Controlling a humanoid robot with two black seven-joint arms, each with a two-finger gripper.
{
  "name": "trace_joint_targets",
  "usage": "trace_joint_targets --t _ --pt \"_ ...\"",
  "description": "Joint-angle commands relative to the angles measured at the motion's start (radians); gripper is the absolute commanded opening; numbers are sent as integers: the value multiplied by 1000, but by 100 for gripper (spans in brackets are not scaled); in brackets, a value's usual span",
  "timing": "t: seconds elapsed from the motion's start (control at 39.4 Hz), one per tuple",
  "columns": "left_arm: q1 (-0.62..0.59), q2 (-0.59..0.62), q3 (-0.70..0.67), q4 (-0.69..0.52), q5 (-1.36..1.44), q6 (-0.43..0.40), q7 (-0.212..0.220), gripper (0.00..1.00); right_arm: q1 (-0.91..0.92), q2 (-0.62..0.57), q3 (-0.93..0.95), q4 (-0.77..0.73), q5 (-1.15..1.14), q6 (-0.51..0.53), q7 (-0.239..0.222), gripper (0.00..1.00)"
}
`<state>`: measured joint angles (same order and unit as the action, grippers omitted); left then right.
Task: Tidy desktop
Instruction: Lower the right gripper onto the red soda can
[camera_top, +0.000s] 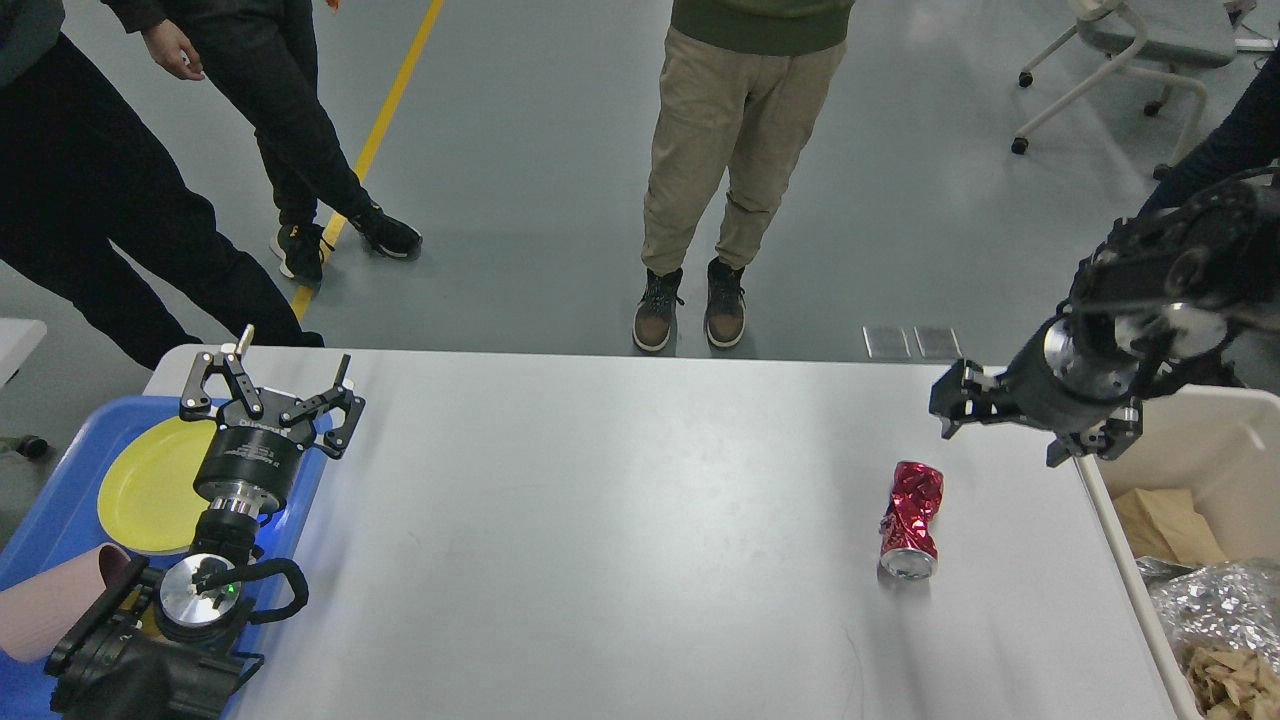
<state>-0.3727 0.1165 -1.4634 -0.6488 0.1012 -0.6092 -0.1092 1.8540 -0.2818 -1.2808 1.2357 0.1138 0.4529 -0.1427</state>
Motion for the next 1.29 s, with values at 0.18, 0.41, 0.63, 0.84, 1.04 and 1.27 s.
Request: trace_joint_targets --t 0.18,0.41,0.63,0.84,1.04,1.27 --pt "0 0 0 0 0 -1 0 96 -433 107 78 -412 -26 -42 11 99" --pt "0 -1 0 0 0 -1 0 96 -639 187 133 -637 -42 -43 60 95" --pt "0 0 0 0 0 0 0 96 -674 205 141 -667 -51 -72 60 97" --pt "0 0 0 0 0 -1 0 96 -713 234 150 -659 -52 -169 54 99" --pt "0 -1 0 0 0 0 0 96 -725 234 150 -659 -51 -175 54 99" --pt "0 0 0 0 0 -1 0 96 -731 234 150 -659 -51 -187 51 91"
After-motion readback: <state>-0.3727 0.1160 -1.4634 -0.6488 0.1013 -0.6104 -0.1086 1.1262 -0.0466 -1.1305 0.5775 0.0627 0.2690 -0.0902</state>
